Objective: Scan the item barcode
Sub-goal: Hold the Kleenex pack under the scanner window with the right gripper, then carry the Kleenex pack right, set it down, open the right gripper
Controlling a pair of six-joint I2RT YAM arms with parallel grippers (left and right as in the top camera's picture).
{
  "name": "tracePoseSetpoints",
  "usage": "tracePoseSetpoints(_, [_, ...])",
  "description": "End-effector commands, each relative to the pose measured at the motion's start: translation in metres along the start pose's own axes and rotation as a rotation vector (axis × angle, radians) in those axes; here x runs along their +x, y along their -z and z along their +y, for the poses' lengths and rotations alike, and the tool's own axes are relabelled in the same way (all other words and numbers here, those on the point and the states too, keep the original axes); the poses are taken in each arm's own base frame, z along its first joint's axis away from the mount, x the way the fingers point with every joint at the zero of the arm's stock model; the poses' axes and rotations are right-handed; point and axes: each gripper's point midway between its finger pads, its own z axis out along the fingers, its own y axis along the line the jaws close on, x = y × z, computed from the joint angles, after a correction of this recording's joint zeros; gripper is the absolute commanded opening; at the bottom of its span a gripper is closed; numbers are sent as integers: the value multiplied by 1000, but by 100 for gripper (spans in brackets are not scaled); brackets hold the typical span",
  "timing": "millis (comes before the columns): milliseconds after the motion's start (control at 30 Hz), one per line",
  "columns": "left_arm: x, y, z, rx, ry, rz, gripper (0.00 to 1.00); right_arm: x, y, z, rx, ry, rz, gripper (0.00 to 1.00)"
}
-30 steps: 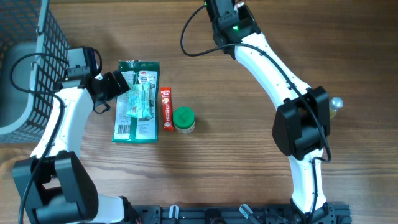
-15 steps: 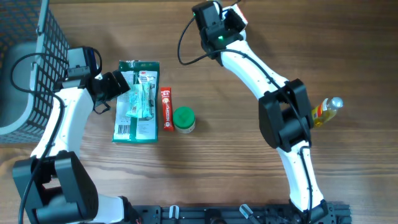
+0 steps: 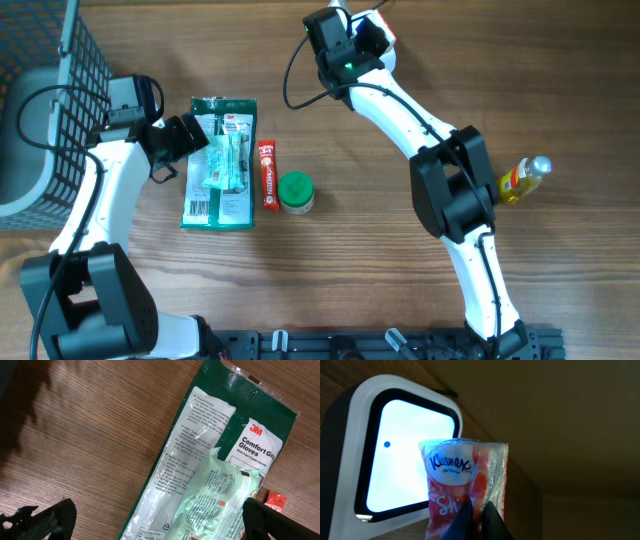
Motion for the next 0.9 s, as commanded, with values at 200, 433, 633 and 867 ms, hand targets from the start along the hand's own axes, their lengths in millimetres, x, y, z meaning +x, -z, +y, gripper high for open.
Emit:
tracePoseSetpoints(200, [-7,8,-3,18,9,-28,100,11,-9,20,-2,36,32,4])
tracePoseSetpoints(433, [-7,8,-3,18,9,-28,100,-2,22,-34,36,-130,-4,4])
tracePoseSetpoints(633, [-7,8,-3,18,9,-28,100,6,82,-96,-90,-372,-35,5])
tracePoseSetpoints(867, [-7,8,-3,18,9,-28,100,86,132,-86,-423,-611,256,7])
